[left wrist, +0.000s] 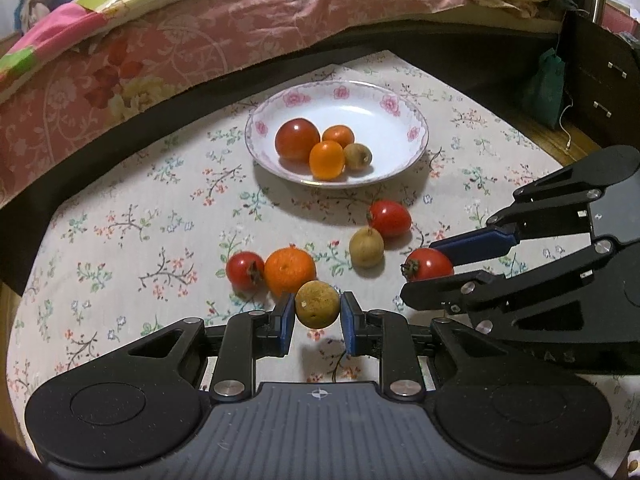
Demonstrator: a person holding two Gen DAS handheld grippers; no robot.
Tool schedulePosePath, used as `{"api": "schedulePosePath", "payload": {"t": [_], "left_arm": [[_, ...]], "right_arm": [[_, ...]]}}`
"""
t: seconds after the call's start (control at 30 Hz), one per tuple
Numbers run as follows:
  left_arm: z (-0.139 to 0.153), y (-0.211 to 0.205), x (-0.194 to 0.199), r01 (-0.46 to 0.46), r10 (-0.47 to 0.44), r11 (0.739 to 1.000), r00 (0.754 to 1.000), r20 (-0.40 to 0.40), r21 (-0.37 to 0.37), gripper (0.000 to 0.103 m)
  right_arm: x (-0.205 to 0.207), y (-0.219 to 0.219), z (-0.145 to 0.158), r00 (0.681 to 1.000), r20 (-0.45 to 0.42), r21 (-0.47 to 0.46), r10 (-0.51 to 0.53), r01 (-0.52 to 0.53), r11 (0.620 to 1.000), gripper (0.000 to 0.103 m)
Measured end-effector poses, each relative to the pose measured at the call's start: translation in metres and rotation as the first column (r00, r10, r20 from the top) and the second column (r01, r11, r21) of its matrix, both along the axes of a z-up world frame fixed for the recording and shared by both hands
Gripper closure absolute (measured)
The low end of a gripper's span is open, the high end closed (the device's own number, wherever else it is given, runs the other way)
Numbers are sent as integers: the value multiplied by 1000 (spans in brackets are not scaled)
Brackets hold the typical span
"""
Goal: Organize fruits
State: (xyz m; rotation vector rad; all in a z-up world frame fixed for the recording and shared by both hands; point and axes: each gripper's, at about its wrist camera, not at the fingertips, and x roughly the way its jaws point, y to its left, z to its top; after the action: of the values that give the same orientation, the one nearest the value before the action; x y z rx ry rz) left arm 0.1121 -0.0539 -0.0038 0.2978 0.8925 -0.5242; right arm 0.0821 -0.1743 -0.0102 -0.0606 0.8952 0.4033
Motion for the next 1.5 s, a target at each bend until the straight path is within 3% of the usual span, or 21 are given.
{"api": "schedulePosePath", "payload": {"t": [0.9, 1.23, 1.5], "left_arm": [[23, -19, 27, -19, 23, 998, 998, 63, -59, 72], [36, -39, 66, -13, 24, 995, 994, 106, -96, 73], [30, -59, 101, 0, 11, 995, 994, 112, -96, 73]], "right_arm": [[17, -22, 21, 994, 50, 39, -98, 96, 995, 74], [45, -42, 36, 982, 99, 54, -160, 155, 986, 74], [80, -63, 37, 971, 112, 66, -211, 205, 977, 74]]}}
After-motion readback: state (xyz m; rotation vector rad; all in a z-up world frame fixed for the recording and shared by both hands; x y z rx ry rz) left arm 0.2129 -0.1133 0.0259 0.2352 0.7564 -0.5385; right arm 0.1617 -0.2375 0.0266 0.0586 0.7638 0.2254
